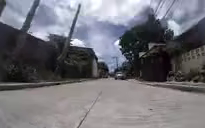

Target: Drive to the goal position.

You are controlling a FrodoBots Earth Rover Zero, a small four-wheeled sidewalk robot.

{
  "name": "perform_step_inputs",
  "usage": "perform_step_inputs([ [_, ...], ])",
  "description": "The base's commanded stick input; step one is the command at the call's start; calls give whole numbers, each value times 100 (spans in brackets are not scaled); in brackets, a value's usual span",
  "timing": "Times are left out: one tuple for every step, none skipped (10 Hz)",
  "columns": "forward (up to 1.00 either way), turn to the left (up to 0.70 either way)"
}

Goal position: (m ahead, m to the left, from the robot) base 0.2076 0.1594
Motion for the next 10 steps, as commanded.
perform_step_inputs([
  [70,0],
  [70,0],
  [70,0],
  [70,0],
  [70,0],
  [70,0],
  [70,0],
  [70,0],
  [70,0],
  [70,0],
])
